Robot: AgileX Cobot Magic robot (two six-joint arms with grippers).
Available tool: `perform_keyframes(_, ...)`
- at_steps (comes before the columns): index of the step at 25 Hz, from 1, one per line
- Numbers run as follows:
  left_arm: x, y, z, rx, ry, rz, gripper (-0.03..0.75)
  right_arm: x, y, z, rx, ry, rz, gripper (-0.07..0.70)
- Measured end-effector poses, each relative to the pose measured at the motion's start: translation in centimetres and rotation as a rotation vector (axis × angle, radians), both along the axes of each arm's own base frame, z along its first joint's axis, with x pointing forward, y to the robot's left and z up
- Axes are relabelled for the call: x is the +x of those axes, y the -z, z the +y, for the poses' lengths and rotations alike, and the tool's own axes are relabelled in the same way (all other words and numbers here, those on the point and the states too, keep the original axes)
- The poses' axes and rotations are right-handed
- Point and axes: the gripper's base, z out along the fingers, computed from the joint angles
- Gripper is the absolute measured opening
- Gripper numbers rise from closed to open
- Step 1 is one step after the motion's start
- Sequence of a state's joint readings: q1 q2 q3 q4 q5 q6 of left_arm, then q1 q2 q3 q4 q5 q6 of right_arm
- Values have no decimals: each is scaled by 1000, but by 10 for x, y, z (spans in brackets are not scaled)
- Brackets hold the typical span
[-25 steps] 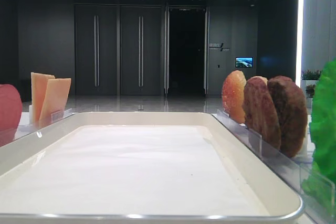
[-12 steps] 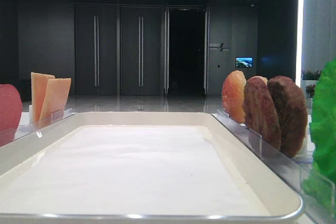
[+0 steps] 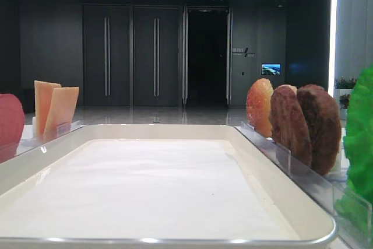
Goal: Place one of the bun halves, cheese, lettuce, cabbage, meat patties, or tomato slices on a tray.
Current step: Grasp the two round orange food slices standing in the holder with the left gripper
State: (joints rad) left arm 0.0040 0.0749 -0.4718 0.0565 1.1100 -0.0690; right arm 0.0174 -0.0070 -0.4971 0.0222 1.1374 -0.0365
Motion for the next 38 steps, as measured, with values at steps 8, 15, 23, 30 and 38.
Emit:
perform_keyframes(8, 31, -8, 0, 1, -1, 177, 535, 0, 0, 0, 0, 0, 0, 408)
perform_keyframes(15, 58, -20, -1, -11, 4, 281, 535, 0, 0, 0, 0, 0, 0, 408)
perform_keyframes(23, 97, -25, -3, -42, 12, 405, 535, 0, 0, 0, 0, 0, 0, 408)
perform_keyframes(30, 131, -25, -5, -65, 15, 508, 535, 0, 0, 0, 0, 0, 0, 408)
perform_keyframes(38, 156, -21, -5, -66, 12, 579, 535, 0, 0, 0, 0, 0, 0, 408)
